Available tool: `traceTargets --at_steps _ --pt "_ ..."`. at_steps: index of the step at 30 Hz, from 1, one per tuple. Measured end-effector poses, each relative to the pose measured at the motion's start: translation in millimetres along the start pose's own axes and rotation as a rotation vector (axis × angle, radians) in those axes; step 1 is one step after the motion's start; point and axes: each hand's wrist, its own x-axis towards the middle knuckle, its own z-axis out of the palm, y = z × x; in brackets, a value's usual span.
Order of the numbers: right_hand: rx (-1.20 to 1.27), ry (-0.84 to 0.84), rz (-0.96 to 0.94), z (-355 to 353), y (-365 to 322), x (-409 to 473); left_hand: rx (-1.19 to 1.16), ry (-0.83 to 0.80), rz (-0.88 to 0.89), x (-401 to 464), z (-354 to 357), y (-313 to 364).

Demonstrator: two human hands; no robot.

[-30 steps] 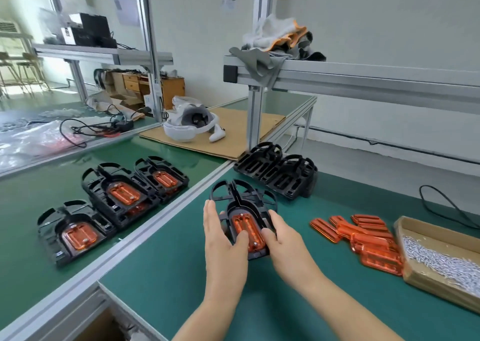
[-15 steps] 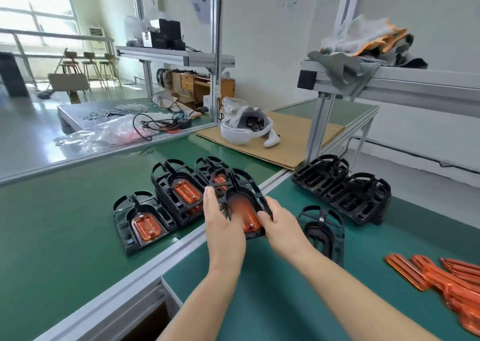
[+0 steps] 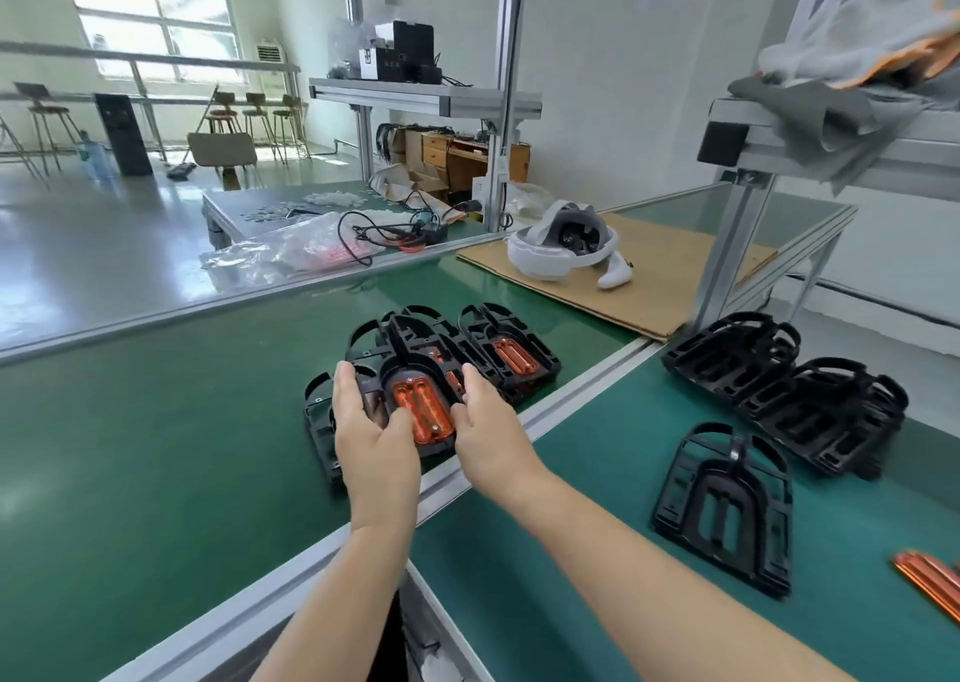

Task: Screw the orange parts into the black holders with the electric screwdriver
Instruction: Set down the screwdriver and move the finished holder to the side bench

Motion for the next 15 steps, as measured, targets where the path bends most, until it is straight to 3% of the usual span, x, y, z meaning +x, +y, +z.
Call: traceTargets --at_steps 9,15 --pt "-0.257 -0.156 -0.152 52.0 -13.4 -4.2 0.05 0.123 -0.032 33.2 -50.3 -20.0" --pt "-0.611 -0.189 -0.206 62.3 -7.3 -2.0 0.071 0.125 -0.098 40.7 -53.8 -35.0"
